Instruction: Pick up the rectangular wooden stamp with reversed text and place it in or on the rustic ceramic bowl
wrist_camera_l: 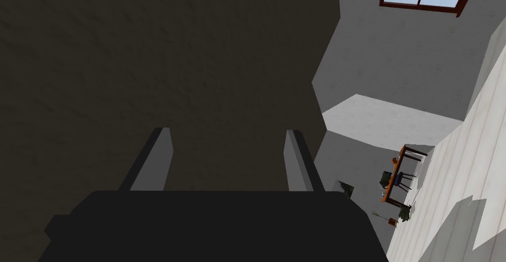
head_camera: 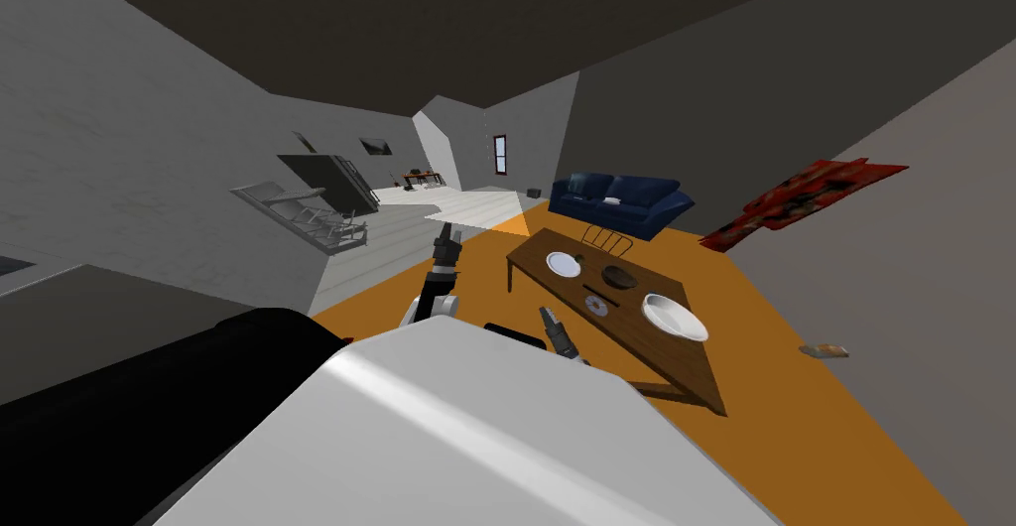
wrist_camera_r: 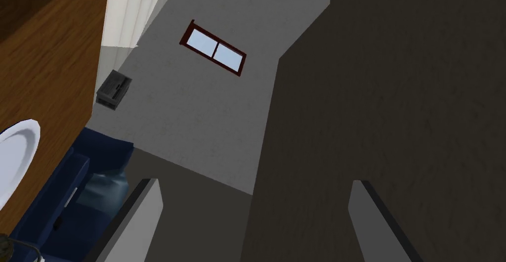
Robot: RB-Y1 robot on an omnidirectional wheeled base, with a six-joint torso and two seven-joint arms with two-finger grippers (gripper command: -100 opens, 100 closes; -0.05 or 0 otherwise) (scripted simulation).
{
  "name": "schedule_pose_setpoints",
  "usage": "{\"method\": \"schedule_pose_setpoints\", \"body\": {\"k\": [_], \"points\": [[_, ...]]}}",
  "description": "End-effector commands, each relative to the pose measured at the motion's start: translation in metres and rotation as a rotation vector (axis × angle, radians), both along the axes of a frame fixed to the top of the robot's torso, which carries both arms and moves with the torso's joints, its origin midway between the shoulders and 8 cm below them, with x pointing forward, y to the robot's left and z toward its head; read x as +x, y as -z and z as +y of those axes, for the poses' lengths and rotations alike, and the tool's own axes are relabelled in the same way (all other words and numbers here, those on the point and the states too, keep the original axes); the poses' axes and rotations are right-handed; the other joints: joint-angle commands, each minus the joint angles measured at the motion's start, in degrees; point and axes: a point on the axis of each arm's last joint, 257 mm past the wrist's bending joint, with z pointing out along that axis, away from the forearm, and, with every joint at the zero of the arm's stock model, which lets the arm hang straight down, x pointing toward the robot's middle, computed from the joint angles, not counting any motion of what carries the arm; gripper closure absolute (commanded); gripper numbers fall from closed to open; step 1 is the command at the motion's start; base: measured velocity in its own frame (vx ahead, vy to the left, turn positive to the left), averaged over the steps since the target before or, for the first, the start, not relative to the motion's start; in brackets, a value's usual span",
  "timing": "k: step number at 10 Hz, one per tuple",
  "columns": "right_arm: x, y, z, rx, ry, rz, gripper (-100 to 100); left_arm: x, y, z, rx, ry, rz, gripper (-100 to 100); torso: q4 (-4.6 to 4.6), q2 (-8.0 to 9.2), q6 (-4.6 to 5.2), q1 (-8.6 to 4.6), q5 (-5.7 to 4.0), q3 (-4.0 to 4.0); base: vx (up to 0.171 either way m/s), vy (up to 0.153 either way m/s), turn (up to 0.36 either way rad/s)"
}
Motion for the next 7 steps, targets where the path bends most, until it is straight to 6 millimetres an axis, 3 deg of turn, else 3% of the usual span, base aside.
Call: {"method": "schedule_pose_setpoints", "body": {"k": [1,2,3,4,5,6,7], "points": [[-0.011,0.023,0.005,-0.038,-0.022,0.046,-100,0.0,0.0,0.0,0.0,0.0,0.0,0,0.0,0.0,0.0,0.0,0.0,0.0,0.043,0.103,0.098],[-0.029,0.048,0.009,-0.096,-0.072,0.085,-100,0.0,0.0,0.0,0.0,0.0,0.0,0,0.0,-0.01,0.03,-0.04,0.0,-0.01,0.046,0.125,0.201],[-0.033,0.059,0.005,-0.106,-0.069,0.108,-100,0.0,0.0,0.0,0.0,0.0,0.0,0,-0.01,-0.03,0.0,0.02,0.01,-0.02,0.041,0.091,0.131],[-0.052,0.08,0.006,-0.164,-0.121,0.141,-100,0.0,0.0,0.0,0.0,0.0,0.0,0,0.0,-0.01,0.03,-0.08,-0.01,-0.01,0.034,0.103,0.263],[-0.055,0.086,0.004,-0.17,-0.12,0.154,-100,0.0,0.0,0.0,0.0,0.0,0.0,0,0.0,0.02,0.0,-0.05,0.0,0.01,0.044,0.081,0.107],[-0.078,0.112,-0.001,-0.235,-0.171,0.199,-100,0.0,0.0,0.0,0.0,0.0,0.0,0,0.0,0.0,0.03,-0.12,-0.02,0.0,0.075,0.093,0.251],[-0.084,0.125,-0.007,-0.249,-0.168,0.23,-100,0.0,0.0,0.0,0.0,0.0,0.0,0,-0.01,-0.08,0.0,-0.11,-0.01,-0.05,0.073,0.072,0.112]]}}
